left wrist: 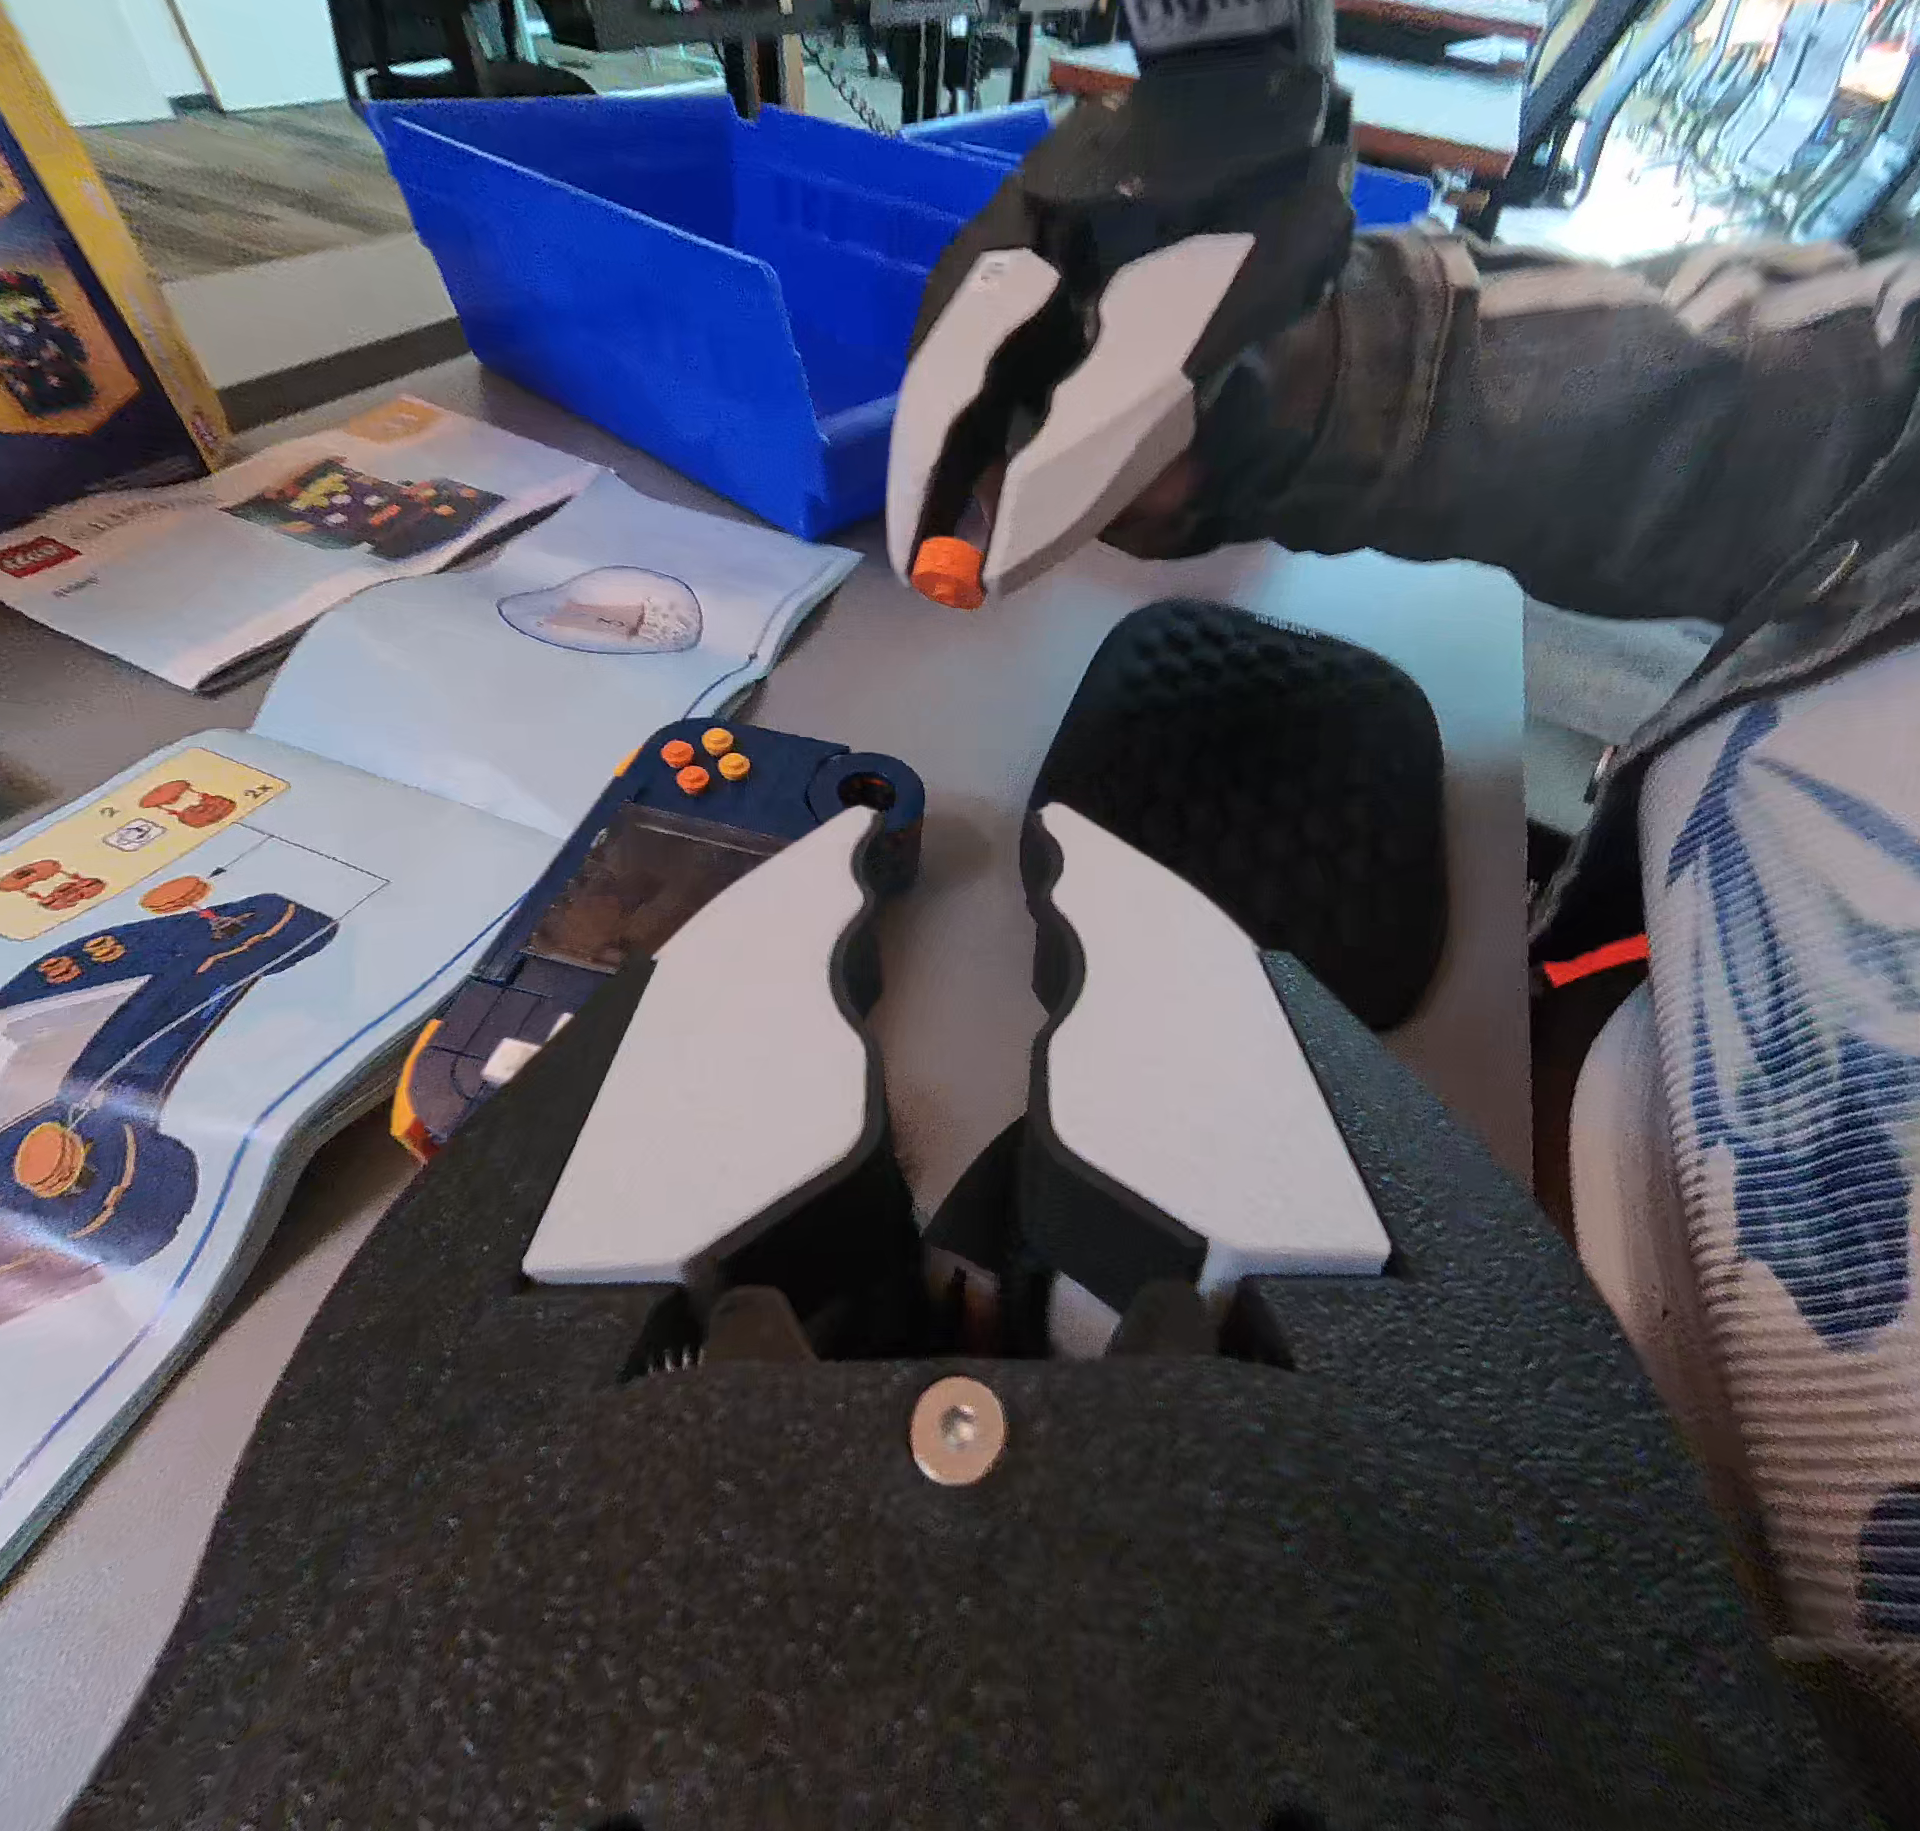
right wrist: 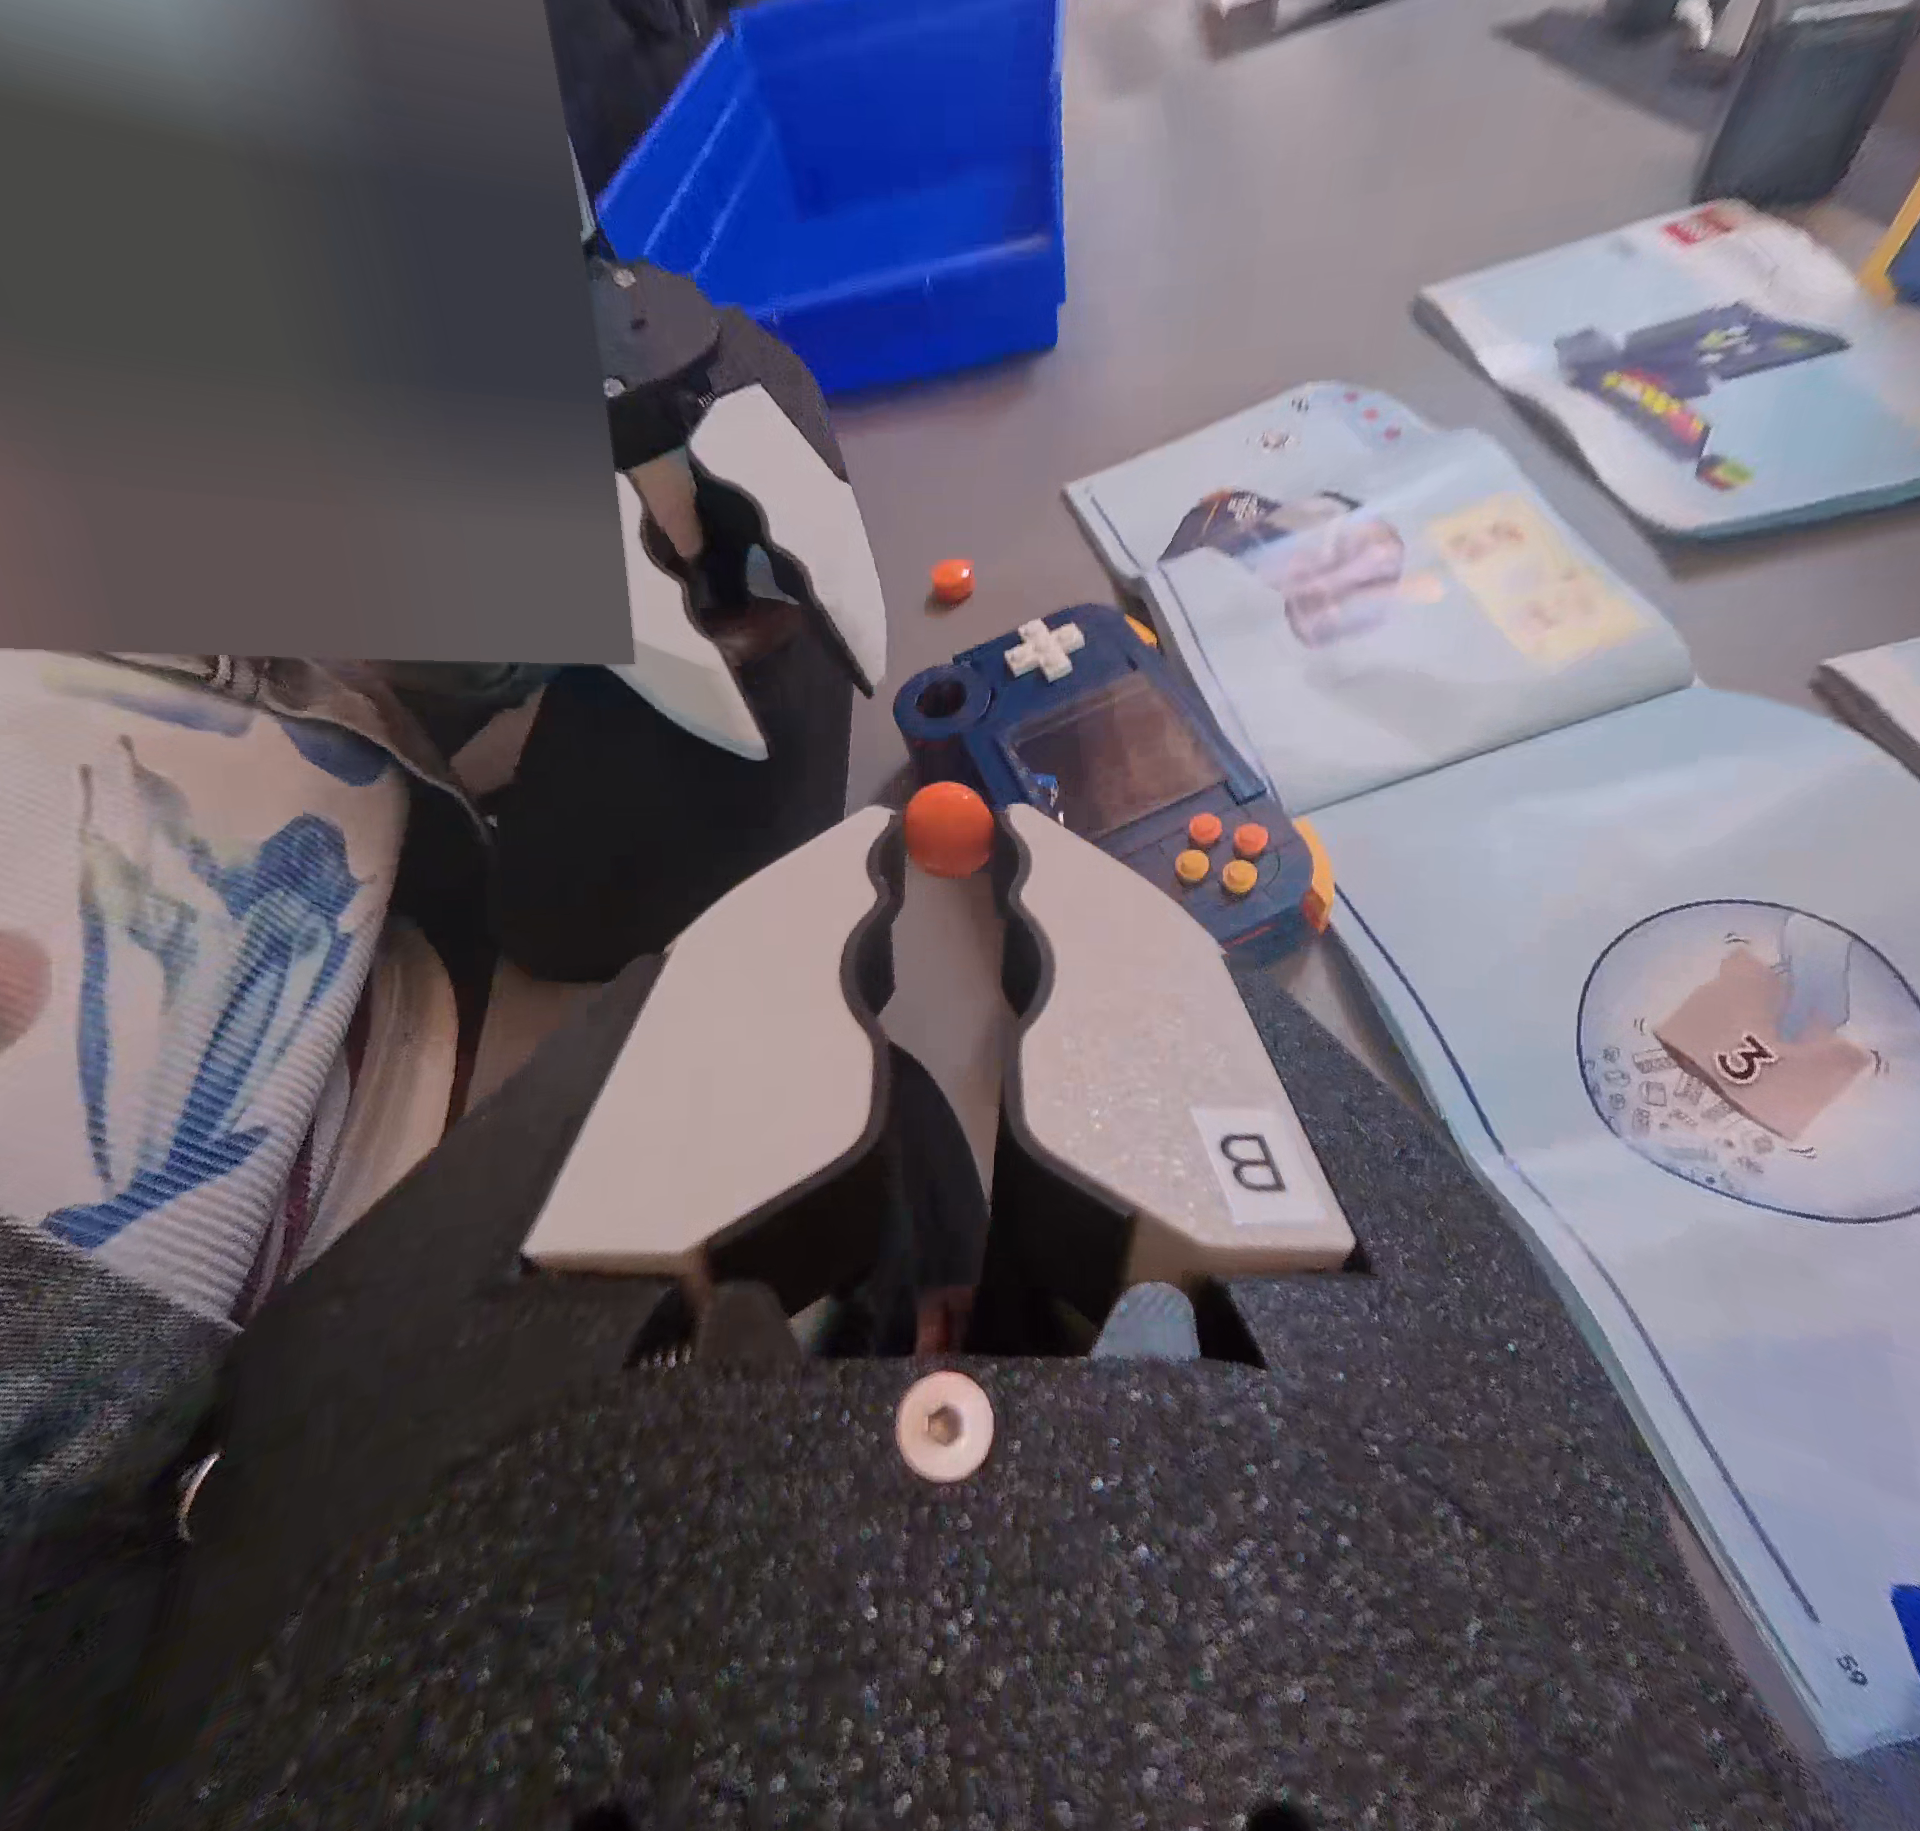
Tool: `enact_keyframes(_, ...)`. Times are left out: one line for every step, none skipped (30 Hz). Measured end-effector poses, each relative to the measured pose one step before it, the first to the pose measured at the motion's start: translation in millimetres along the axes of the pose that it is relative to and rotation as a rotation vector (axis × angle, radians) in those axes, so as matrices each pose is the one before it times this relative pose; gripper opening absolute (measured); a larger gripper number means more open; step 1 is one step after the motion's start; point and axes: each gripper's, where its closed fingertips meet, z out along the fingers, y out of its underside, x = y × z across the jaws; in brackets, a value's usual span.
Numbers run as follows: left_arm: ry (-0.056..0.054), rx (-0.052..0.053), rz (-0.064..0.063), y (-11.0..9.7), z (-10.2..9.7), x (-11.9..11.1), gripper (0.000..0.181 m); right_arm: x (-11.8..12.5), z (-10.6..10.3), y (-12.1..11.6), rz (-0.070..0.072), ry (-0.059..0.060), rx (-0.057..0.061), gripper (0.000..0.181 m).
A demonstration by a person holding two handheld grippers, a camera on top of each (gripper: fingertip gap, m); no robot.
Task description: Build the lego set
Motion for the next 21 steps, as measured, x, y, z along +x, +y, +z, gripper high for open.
enact_keyframes(0.0021, -0.0101, 0.0142, 1.24, 1.59, 1.43, 0.024, 1.51, 1.48, 2.90, 0.0072, -0.0024, -0.0253, 0.016)
enact_keyframes(-0.0032, -0.0062, 0.0054, 0.92, 1.01, -0.19, 0.023, 1.93, 1.60, 3.64, -0.0002, 0.0020, -0.0292, 0.016)
enact_keyframes(0.0036, -0.0070, -0.0050, 1.04, 0.80, -0.16, 0.021, 3.04, 1.66, 5.23, -0.0163, 0.0173, -0.0403, 0.016)
enact_keyframes(0.0142, -0.0074, -0.0106, 0.83, 0.86, 0.63, 0.016, 2.81, 1.83, 7.44, -0.0364, 0.0237, -0.0541, 0.015)
enact_keyframes(0.0110, -0.0041, -0.0152, 0.25, 0.88, -0.17, 0.014, 1.00, 1.97, 7.46, -0.0352, 0.0141, -0.0507, 0.016)
enact_keyframes(-0.0013, 0.0037, -0.0179, -1.37, 0.68, -2.26, 0.013, 0.47, 1.80, 6.02, -0.0178, 0.0069, -0.0333, 0.016)
enact_keyframes(-0.0108, 0.0189, -0.0131, -3.94, 0.29, -3.64, 0.012, 0.62, 1.42, 4.57, -0.0012, 0.0002, -0.0157, 0.016)
enact_keyframes(-0.0110, 0.0276, 0.0033, -6.06, 0.46, -3.44, 0.015, 1.54, 1.02, 3.76, 0.0075, 0.0004, -0.0037, 0.016)
enact_keyframes(-0.0196, 0.0144, 0.0219, -5.46, 1.20, -4.13, 0.023, 4.79, 0.25, 3.27, 0.0042, 0.0202, -0.0005, 0.015)
enact_keyframes(-0.0248, -0.0090, 0.0515, -2.99, 2.44, -4.66, 0.035, 5.68, -0.54, 2.93, -0.0077, 0.0279, -0.0014, 0.016)
enact_keyframes(-0.0346, -0.0261, 0.0695, -0.57, 3.53, -5.86, 0.042, 4.05, -0.77, 2.54, -0.0110, 0.0199, -0.0019, 0.016)
enact_keyframes(-0.0134, -0.0373, 0.0772, 2.02, 5.36, -3.00, 0.041, 1.98, -1.00, 1.15, -0.0043, 0.0082, 0.0046, 0.015)
enact_keyframes(0.0145, -0.0436, 0.0565, 3.95, 7.12, 0.54, 0.038, 0.62, -1.23, -0.43, 0.0035, 0.0011, 0.0160, 0.016)
enact_keyframes(0.0443, -0.0513, 0.0222, 5.17, 8.22, 4.75, 0.034, -0.30, -1.53, -0.88, 0.0073, -0.0041, 0.0206, 0.015)
enact_keyframes(0.0478, -0.0469, -0.0041, 4.77, 8.64, 4.97, 0.032, -0.38, -1.54, -0.14, 0.0060, -0.0032, 0.0168, 0.016)
enact_keyframes(0.0308, -0.0304, -0.0159, 3.27, 8.04, 2.32, 0.029, 0.15, -1.01, 1.07, 0.0012, 0.0024, 0.0107, 0.016)
enact_keyframes(0.0346, -0.0163, -0.0118, 2.08, 6.47, 2.69, 0.026, -0.06, -0.55, 1.61, -0.0014, 0.0014, 0.0076, 0.016)
enact_keyframes(0.0196, -0.0085, -0.0153, 1.29, 4.56, 0.41, 0.024, -1.45, 0.06, 1.33, -0.0002, -0.0075, 0.0103, 0.016)
enact_keyframes(0.0031, -0.0098, -0.0160, 1.17, 2.68, -1.74, 0.020, -2.14, 0.70, 0.60, 0.0030, -0.0126, 0.0132, 0.016)
enact_keyframes(0.0047, -0.0132, -0.0082, 1.79, 1.63, -1.31, 0.019, -1.85, 1.00, 0.45, 0.0026, -0.0113, 0.0112, 0.016)
enact_keyframes(0.0029, -0.0067, -0.0056, 1.25, 1.35, -1.19, 0.018, -1.35, 1.03, 0.29, 0.0003, -0.0087, 0.0087, 0.016)
